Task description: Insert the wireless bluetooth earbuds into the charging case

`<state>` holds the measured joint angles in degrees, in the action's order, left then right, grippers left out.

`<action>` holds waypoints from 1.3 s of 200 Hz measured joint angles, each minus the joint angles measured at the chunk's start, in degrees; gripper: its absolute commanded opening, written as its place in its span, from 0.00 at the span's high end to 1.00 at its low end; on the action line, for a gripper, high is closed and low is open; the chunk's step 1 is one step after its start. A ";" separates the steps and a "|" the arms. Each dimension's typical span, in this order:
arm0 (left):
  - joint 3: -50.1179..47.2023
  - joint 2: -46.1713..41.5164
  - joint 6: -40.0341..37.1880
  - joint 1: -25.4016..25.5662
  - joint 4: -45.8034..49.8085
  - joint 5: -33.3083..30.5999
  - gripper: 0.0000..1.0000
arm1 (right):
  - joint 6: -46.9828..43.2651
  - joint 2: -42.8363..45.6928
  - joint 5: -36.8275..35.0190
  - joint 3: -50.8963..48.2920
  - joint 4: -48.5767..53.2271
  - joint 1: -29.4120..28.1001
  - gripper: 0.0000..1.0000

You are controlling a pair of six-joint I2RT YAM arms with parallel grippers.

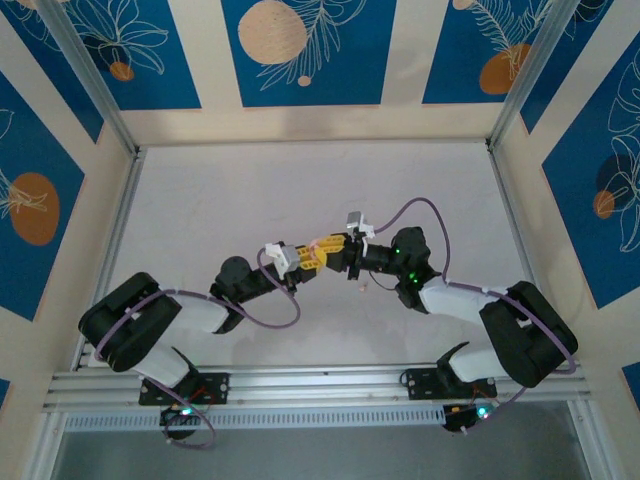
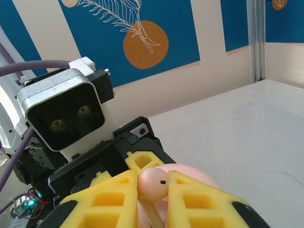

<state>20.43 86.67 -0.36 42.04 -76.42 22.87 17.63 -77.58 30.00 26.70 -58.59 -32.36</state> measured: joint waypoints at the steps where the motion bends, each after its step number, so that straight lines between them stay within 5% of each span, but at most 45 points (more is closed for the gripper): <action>1: 0.00 0.00 0.00 0.00 0.02 0.00 0.87 | -0.02 0.07 -0.02 -0.04 0.02 0.02 0.82; 84: -0.02 -0.81 0.02 0.13 0.72 -0.04 0.87 | -0.26 2.49 -1.11 -1.11 2.86 0.57 0.63; 187: -0.02 -0.81 -0.46 0.13 -0.83 -0.63 0.87 | -0.28 9.07 -1.18 -1.11 9.53 1.16 0.53; 260: -0.07 -0.81 -2.62 0.13 -0.61 -0.94 0.87 | 6.49 19.30 -8.66 9.49 38.86 1.16 0.58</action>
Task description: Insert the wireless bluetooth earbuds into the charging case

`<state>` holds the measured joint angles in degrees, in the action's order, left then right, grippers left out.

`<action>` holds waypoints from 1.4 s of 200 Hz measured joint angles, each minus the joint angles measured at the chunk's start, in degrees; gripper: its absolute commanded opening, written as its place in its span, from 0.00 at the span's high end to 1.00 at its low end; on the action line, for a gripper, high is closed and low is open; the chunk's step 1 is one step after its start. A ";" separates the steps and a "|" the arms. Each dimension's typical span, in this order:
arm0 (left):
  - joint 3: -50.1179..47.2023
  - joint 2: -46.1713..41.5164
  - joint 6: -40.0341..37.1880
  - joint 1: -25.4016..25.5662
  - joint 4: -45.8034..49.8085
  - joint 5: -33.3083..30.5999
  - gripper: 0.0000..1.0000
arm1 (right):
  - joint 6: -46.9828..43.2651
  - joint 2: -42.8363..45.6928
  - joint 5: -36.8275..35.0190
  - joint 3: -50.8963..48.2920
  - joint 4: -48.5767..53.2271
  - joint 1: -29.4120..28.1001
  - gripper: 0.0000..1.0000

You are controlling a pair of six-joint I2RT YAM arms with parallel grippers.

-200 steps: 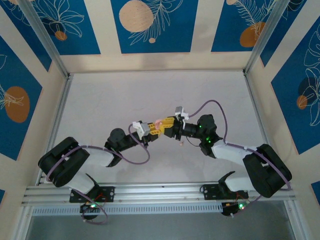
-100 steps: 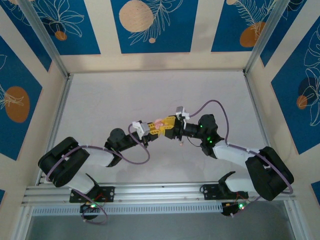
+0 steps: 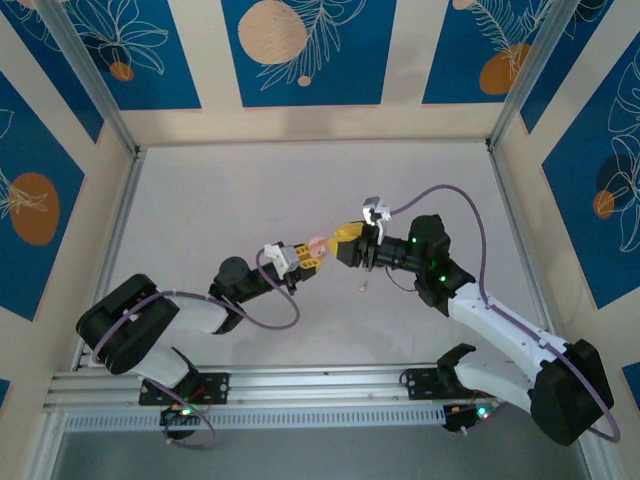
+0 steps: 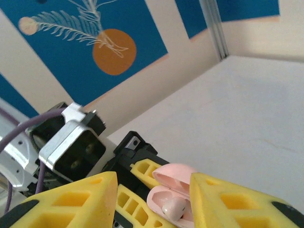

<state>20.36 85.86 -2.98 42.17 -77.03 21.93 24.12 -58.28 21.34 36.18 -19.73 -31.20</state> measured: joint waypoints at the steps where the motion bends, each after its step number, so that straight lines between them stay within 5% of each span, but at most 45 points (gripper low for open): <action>1: 0.00 0.00 -0.02 0.00 0.02 0.00 0.87 | 0.09 0.00 -0.07 0.15 0.31 0.00 0.58; 71: 0.00 -0.90 -0.87 0.00 2.95 0.00 0.87 | 8.44 -0.68 -1.27 7.30 20.70 0.00 0.59; 280: 0.00 -2.64 -1.70 0.00 5.70 0.04 0.87 | 12.57 -10.19 7.23 10.21 20.24 0.00 0.78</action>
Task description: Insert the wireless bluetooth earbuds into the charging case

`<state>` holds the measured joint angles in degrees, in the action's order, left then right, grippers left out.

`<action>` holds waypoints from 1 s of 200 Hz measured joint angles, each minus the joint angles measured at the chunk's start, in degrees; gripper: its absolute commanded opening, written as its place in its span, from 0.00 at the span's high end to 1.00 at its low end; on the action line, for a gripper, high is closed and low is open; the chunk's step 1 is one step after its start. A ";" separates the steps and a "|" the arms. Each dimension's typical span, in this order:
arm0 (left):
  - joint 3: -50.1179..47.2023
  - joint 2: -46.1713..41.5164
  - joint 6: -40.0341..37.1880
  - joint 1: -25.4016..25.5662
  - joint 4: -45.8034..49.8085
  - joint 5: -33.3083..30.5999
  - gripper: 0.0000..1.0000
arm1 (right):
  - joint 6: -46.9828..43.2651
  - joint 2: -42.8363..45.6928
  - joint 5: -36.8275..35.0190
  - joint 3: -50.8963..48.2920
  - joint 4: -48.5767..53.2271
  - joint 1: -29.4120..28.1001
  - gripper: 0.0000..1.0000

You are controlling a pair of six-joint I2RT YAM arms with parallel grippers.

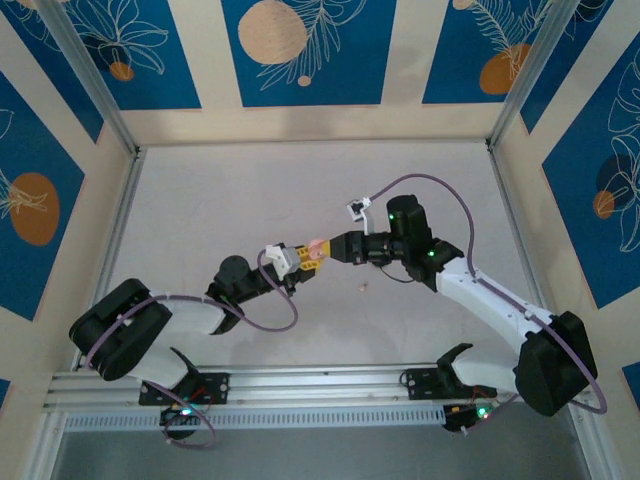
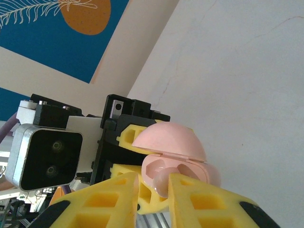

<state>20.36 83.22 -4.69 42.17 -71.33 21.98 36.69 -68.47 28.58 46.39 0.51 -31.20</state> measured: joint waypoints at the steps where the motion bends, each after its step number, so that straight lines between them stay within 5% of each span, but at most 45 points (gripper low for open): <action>1: 0.00 -0.02 0.00 0.00 0.02 0.00 0.87 | 0.00 -0.02 0.00 0.02 0.00 0.00 0.78; 200: 0.00 -1.44 -0.02 -0.04 1.90 -0.04 0.87 | -0.44 -3.89 2.78 2.27 -1.01 0.04 0.79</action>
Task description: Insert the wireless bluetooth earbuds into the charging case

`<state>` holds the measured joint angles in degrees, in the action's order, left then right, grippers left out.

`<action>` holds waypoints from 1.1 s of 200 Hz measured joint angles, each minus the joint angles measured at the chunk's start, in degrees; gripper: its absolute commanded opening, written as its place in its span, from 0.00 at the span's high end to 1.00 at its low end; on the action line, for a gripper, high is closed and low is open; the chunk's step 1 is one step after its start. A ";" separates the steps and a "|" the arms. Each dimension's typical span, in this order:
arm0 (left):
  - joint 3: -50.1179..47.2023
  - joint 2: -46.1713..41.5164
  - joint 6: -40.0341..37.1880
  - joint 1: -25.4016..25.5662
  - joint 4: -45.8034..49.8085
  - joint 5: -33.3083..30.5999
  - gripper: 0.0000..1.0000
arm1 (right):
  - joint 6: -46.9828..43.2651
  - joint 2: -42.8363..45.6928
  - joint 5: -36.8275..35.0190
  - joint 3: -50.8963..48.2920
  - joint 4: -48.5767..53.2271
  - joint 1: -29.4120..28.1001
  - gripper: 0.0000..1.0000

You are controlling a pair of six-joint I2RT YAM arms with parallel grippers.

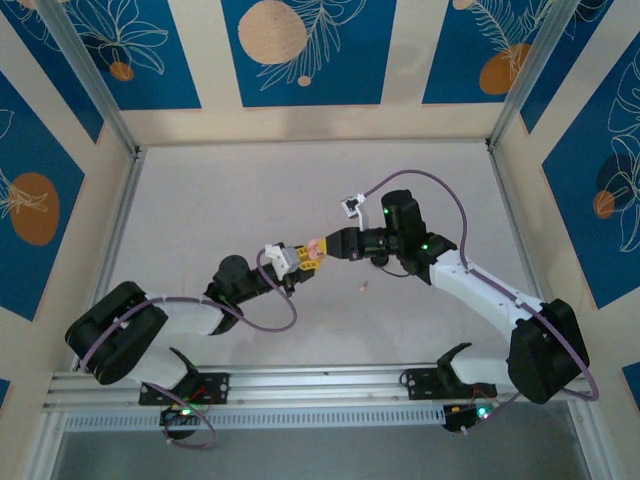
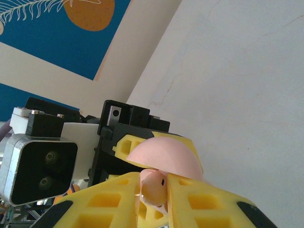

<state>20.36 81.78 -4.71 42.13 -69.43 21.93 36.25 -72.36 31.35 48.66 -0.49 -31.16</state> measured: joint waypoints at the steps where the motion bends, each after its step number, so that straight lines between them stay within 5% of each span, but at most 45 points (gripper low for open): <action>1: 0.00 0.00 0.00 0.00 0.00 0.00 0.87 | 0.00 0.00 0.00 0.00 0.02 0.00 0.79; 220: -0.11 -0.35 -0.24 0.00 0.28 -0.37 0.87 | -8.66 -2.54 1.68 5.09 7.82 -0.37 0.75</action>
<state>20.25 81.43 -4.95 42.13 -69.14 21.56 27.59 -74.89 33.04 53.76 7.33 -31.53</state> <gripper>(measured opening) 0.176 0.245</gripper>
